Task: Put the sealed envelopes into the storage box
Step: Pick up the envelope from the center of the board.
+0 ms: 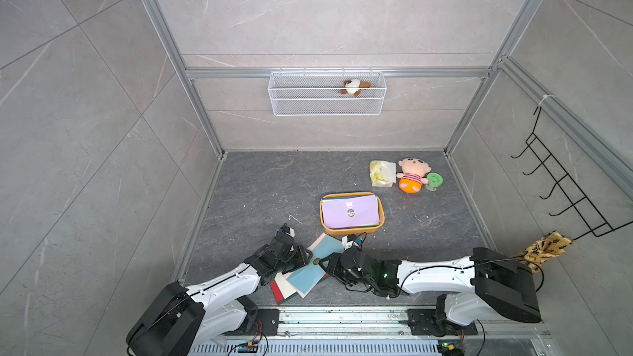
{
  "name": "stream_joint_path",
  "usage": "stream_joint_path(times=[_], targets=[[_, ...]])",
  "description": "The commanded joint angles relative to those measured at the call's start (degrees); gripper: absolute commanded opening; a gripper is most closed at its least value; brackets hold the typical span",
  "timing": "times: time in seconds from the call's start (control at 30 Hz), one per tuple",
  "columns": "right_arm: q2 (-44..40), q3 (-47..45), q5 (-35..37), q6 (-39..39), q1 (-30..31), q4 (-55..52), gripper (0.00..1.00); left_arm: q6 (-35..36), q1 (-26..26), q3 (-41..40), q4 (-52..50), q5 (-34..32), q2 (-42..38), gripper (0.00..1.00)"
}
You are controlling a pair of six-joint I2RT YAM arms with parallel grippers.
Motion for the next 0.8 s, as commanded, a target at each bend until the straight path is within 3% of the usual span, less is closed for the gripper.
stream_joint_path(times=[0.0, 0.23, 0.5, 0.63, 0.77], targets=[[-0.5, -0.5, 2.7, 0.9, 0.2, 0.8, 0.45, -0.5, -0.1, -2.3, -4.3, 1.6, 0.9, 0.43], [3.4, 0.3, 1.1, 1.0, 0.2, 3.8, 0.25, -0.7, -0.1, -2.0, -4.5, 1.8, -0.3, 0.45], [2.3, -0.7, 0.6, -0.9, -0.5, 4.8, 0.02, -1.1, -0.1, -0.1, -7.6, -0.2, -3.9, 0.51], [-0.5, -1.4, -1.5, -5.8, -1.6, 3.0, 0.00, 0.4, 0.5, 5.1, -14.8, -5.3, -9.6, 0.59], [-4.0, -1.2, -7.5, -15.9, -3.7, 2.4, 0.00, 3.8, 2.4, 12.2, -21.7, -8.0, -14.2, 0.68]])
